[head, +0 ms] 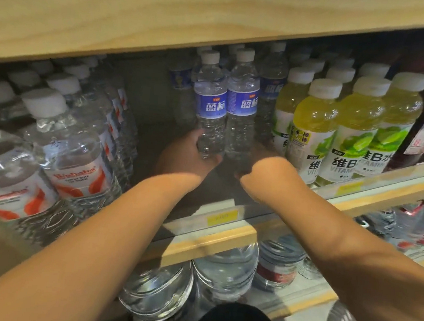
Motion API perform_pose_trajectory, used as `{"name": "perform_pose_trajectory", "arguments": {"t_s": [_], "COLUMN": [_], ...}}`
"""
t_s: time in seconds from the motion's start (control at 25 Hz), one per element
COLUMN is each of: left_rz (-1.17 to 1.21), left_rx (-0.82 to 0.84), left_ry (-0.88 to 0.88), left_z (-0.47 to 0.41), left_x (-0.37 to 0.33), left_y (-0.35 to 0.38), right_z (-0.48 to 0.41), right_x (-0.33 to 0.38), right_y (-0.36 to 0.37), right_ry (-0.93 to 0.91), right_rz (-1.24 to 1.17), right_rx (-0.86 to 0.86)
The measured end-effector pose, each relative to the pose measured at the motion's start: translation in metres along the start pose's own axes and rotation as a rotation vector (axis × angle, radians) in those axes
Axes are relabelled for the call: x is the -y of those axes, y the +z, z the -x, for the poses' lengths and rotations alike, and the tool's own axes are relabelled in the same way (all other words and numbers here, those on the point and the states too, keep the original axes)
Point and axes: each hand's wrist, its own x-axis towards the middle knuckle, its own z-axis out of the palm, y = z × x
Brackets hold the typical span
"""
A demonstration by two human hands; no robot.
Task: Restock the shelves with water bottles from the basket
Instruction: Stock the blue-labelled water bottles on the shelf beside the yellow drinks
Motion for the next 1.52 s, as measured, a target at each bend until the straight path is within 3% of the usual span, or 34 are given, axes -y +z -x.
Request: {"name": "perform_pose_trajectory", "arguments": {"t_s": [0.08,0.16,0.32,0.4,0.56,0.84,1.16,1.36,1.52], "left_rz": [-0.236,-0.469,-0.617,-0.596,-0.437,-0.114,-0.170,-0.352,-0.702], "left_rx": [0.063,0.087,0.055,0.016,0.016,0.184,0.591,0.780,0.783], "left_ry": [0.047,0.216,0.503,0.693,0.898,1.063,1.069,0.862,1.006], "left_z": [0.021,0.045,0.084,0.097,0.118,0.148,0.166,0.163,0.166], "left_x": [-0.011,-0.021,-0.043,-0.053,-0.091,-0.171,-0.197,-0.180,-0.174], "left_y": [-0.012,-0.019,-0.015,-0.001,0.046,0.165,0.316,0.386,0.423], "right_z": [0.033,0.062,0.113,0.138,0.187,0.253,0.299,0.303,0.298], "right_x": [-0.007,-0.021,-0.068,-0.098,-0.169,-0.281,-0.385,-0.425,-0.447], "right_y": [-0.005,-0.007,-0.017,-0.024,-0.032,-0.013,0.064,0.107,0.140], "right_ry": [-0.018,-0.103,-0.210,-0.164,-0.022,0.248,0.517,0.630,0.644], "right_rz": [0.008,0.062,0.166,0.203,0.242,0.266,0.239,0.231,0.206], "right_rx": [-0.019,-0.085,-0.220,-0.289,-0.387,-0.475,-0.278,-0.105,0.142]}}
